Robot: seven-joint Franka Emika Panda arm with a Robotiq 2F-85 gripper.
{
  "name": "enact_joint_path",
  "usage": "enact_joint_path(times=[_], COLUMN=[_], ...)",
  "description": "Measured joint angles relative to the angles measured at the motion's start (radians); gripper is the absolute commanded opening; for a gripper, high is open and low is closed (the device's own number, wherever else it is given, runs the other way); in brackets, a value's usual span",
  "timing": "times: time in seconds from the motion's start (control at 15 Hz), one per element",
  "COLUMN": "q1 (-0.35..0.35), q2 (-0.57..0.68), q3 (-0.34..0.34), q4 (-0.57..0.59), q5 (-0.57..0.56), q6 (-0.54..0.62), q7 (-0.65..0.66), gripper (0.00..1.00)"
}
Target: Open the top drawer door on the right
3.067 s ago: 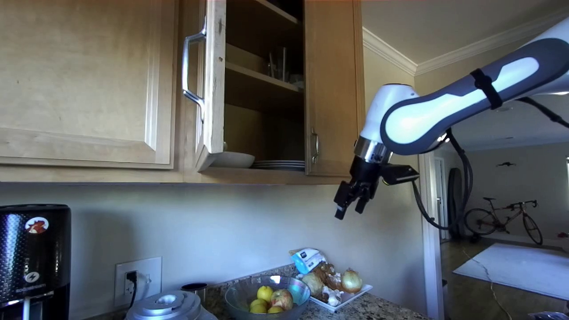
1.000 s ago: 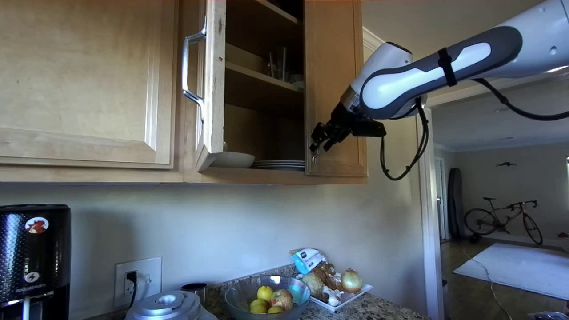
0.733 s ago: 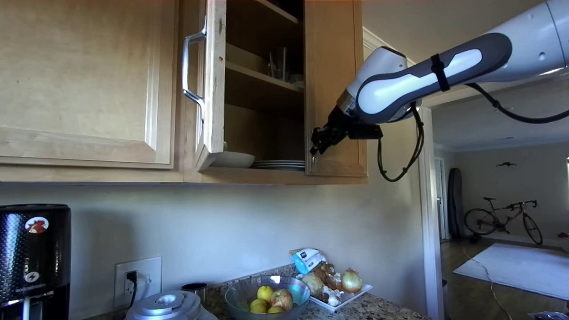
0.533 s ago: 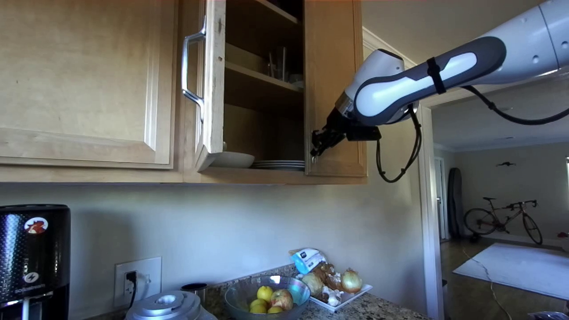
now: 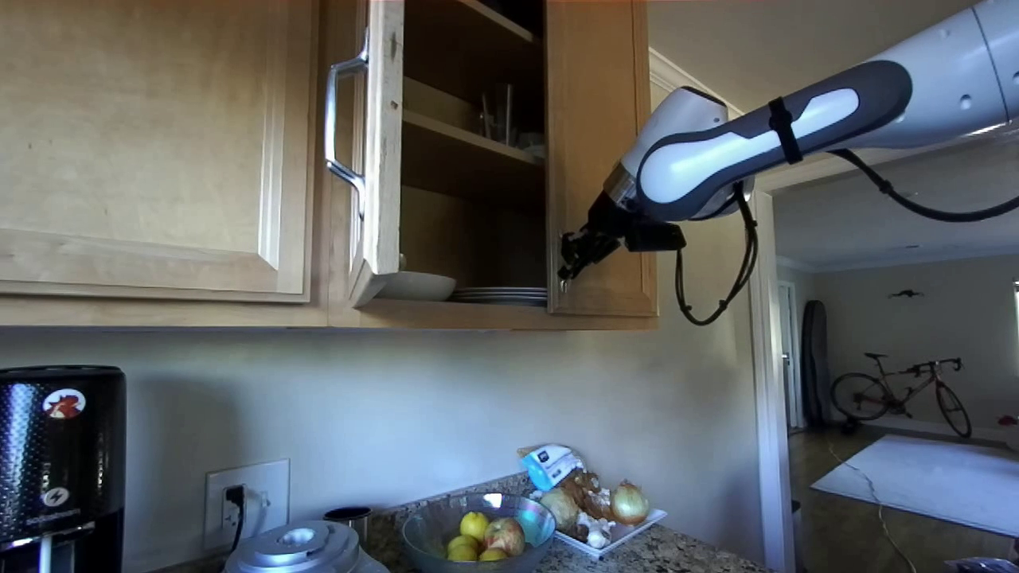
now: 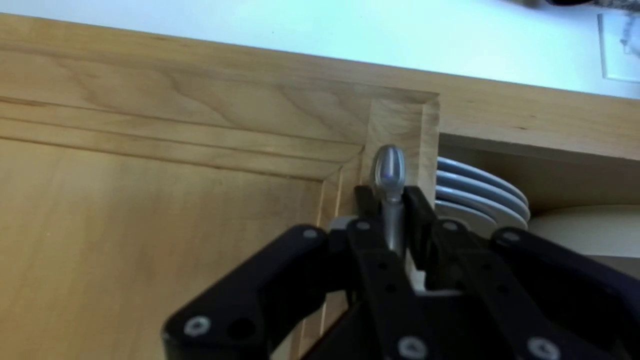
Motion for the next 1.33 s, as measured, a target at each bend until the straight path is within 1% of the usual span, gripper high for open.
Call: enact_joint_path(times=[0.13, 0.33, 0.47, 0.6, 0.67, 0.73, 0.87, 1.07, 1.27, 1.33], q1=[0.021, 0.059, 0.069, 0.069, 0.067, 0.062, 0.030, -0.052, -0.118, -0.129], q2=[-0.033, -0.117, -0.183, -0.248, -0.281, -0.317, -0.390, -0.483, -0.533, -0.542], q3=[-0.027, -0.083, -0.111, -0.130, -0.142, -0.156, -0.171, -0.181, -0.187, -0.186], q4=[-0.023, -0.072, -0.111, -0.145, -0.157, -0.167, -0.184, -0.210, -0.252, -0.268], q5=[0.078, 0.183, 0.204, 0.206, 0.206, 0.205, 0.167, 0.040, -0.090, -0.126], q6=[-0.026, -0.109, -0.171, -0.231, -0.272, -0.322, -0.433, -0.592, -0.718, -0.760], q7=[-0.099, -0.242, -0.278, -0.280, -0.280, -0.280, -0.279, -0.280, -0.281, -0.282], gripper=[0.09, 0.09, 0.09, 0.09, 0.23, 0.44, 0.55, 0.76, 0.95, 0.98])
